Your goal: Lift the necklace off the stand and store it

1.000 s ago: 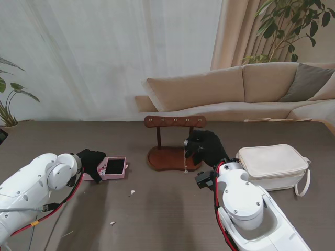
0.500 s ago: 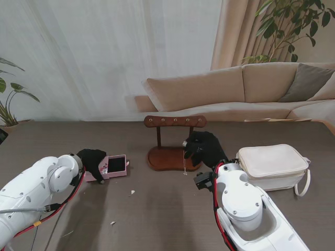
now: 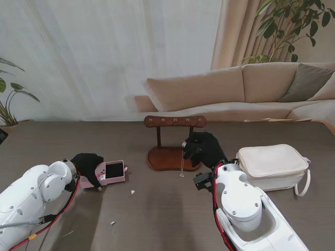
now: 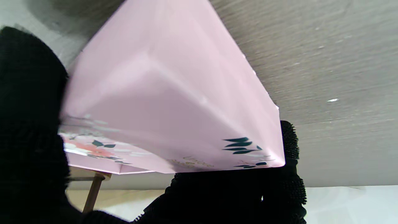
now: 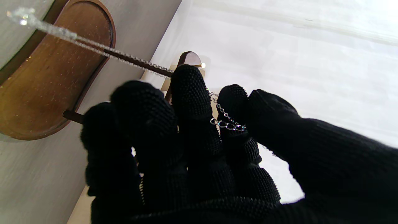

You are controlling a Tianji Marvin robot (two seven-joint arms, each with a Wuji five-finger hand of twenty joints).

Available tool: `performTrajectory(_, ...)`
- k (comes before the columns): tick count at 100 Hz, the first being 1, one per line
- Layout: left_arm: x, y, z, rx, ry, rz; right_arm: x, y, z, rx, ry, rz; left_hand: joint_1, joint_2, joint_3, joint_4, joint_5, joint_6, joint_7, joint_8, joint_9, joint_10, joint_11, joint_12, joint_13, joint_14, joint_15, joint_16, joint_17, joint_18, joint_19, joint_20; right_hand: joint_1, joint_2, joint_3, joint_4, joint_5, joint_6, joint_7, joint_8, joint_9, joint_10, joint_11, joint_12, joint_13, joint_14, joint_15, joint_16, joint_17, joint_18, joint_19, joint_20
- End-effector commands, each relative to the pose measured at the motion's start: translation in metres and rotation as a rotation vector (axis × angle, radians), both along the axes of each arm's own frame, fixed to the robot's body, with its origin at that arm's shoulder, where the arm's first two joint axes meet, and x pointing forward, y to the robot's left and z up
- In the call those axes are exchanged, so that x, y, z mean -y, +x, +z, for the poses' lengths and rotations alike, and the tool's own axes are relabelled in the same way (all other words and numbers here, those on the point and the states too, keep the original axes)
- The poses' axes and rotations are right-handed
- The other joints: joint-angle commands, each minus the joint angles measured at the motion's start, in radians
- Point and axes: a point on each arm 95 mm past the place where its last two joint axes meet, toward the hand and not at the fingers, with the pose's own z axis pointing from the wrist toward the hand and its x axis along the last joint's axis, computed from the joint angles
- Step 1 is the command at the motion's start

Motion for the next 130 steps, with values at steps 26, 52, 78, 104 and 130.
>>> performTrajectory(26,0.020,-0.014,0.000,0.000,-0.071,-0.076,-0.009,-0.002,-0.001,-0.013,0.005,0.023,0.446,0.142,0.419,0.024,0.171,-0.241,0.791,0.064,0.348,-0.234,0.200,0.015,0.121,-0.002,0.212,0.099,0.043,-0.048,0.154,0.046,0.031,-0.031,0.055,-0.012,0.022,-0.002,0.006,0.030,0.054,0.034,0.017,0.016,0.026,-0.003,0.021,0.009,0.262,0.034,0.041,0.017)
performTrajectory(52,0.045,-0.010,0.021,0.056,-0.125,-0.172,-0.014,-0.002,0.004,-0.005,-0.002,0.037,0.448,0.148,0.422,0.023,0.165,-0.226,0.792,0.073,0.344,-0.223,0.206,0.032,0.123,0.008,0.231,0.097,0.038,-0.033,0.171,0.053,0.031,-0.030,0.055,-0.012,0.022,-0.004,0.006,0.030,0.053,0.034,0.017,0.016,0.025,-0.001,0.021,0.010,0.262,0.034,0.041,0.017)
performTrajectory(78,0.081,-0.009,0.041,0.077,-0.184,-0.269,-0.025,-0.002,0.011,0.009,-0.002,0.059,0.445,0.157,0.421,0.023,0.156,-0.223,0.789,0.097,0.341,-0.211,0.211,0.045,0.123,0.010,0.265,0.079,0.037,-0.027,0.194,0.073,0.030,-0.031,0.056,-0.012,0.022,-0.004,0.006,0.030,0.054,0.032,0.017,0.016,0.026,-0.005,0.020,0.009,0.262,0.034,0.041,0.017)
performTrajectory(104,0.114,-0.010,0.044,0.058,-0.228,-0.340,-0.038,-0.001,0.015,0.014,-0.005,0.082,0.440,0.162,0.420,0.029,0.151,-0.228,0.785,0.114,0.337,-0.201,0.217,0.058,0.132,0.006,0.356,0.106,0.056,-0.023,0.244,0.120,0.030,-0.031,0.056,-0.013,0.022,-0.004,0.006,0.030,0.054,0.031,0.017,0.016,0.026,-0.003,0.020,0.009,0.262,0.034,0.041,0.017)
performTrajectory(130,0.138,-0.008,0.047,0.068,-0.253,-0.394,-0.050,-0.001,0.012,0.001,0.000,0.092,0.435,0.161,0.423,0.030,0.149,-0.233,0.785,0.122,0.337,-0.194,0.218,0.062,0.144,-0.003,0.394,0.122,0.067,-0.024,0.270,0.144,0.030,-0.031,0.057,-0.012,0.022,-0.005,0.006,0.030,0.053,0.032,0.017,0.016,0.026,-0.007,0.019,0.009,0.262,0.034,0.041,0.017)
